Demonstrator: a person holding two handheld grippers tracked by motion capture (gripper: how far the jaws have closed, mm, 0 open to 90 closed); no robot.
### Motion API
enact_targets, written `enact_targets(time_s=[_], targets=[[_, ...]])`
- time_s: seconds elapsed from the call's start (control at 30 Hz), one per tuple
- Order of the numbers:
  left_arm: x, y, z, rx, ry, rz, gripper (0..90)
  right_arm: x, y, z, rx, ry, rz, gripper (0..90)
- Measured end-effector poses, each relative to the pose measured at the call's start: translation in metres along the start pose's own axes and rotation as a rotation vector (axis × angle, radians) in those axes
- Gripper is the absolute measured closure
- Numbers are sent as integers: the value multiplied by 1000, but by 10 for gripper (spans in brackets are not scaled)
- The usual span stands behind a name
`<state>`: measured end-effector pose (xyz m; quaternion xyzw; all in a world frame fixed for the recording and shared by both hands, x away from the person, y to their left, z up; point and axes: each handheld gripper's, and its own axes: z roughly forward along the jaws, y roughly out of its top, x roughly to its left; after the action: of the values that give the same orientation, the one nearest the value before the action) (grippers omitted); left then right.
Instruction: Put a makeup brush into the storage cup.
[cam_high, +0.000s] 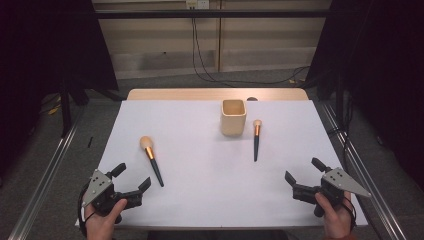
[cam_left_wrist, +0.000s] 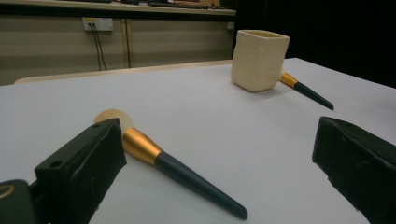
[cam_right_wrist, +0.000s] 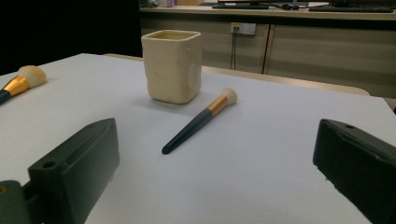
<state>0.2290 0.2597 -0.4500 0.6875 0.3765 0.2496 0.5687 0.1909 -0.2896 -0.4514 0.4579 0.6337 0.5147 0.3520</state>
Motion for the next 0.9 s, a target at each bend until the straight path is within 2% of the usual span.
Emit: enact_targets(time_s=[0.13, 0.23, 0.43, 0.57, 0.73, 0.9], targets=[[-1, 0, 1, 12, 12, 13, 25, 1, -1, 0, 2, 9, 3, 3], [0, -1, 1, 11, 15, -4, 29, 1, -2, 1, 8, 15, 7, 2], [-2, 1, 2, 18, 5, -1, 31, 0, -3, 0, 16, 9, 18, 0], [-3, 2, 3, 33, 27, -3, 41, 0, -3, -1, 11, 4, 21, 0], [-1, 4, 2, 28, 35, -14, 39, 1, -2, 0, 8, 3, 18, 0], [-2, 9, 8, 30, 30, 0, 39, 2, -2, 0, 6, 10, 17, 0]])
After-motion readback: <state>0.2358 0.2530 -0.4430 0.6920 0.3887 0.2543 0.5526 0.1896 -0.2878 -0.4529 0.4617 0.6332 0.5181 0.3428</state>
